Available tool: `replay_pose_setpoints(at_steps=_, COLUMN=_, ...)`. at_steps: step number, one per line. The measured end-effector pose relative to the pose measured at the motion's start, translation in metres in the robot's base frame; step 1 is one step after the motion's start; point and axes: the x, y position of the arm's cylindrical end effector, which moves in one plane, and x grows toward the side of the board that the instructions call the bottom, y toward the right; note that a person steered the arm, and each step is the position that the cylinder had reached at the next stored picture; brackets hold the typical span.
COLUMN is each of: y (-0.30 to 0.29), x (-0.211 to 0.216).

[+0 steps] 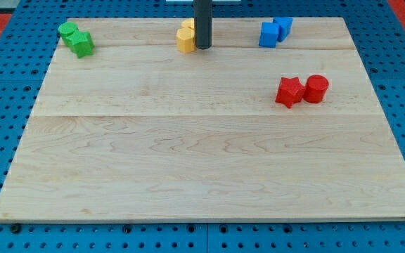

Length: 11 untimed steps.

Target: Push the blue blocks into the yellow blocks

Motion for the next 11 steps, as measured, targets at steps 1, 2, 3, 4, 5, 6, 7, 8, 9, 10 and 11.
replay_pose_setpoints(at_steps=1, y=0.0, x=0.0)
replay_pose_setpoints(at_steps=2, y=0.001, x=0.001)
replay_pose_setpoints(at_steps=3, y=0.024, x=-0.023)
replay_pose_setpoints(at_steps=4, y=0.031, x=-0.074)
replay_pose_setpoints(at_steps=5, y=-0.024, x=-0.072)
replay_pose_setpoints(at_steps=6, y=-0.053, x=-0.027)
replay_pose_setpoints(at_steps=7, y=-0.052, x=-0.016)
replay_pose_setpoints(at_steps=8, y=-0.046, x=-0.024)
replay_pose_setpoints(at_steps=9, y=-0.007, x=-0.066)
replay_pose_setpoints(at_steps=10, y=0.028, x=-0.077)
replay_pose_setpoints(at_steps=11, y=0.072, x=-0.077)
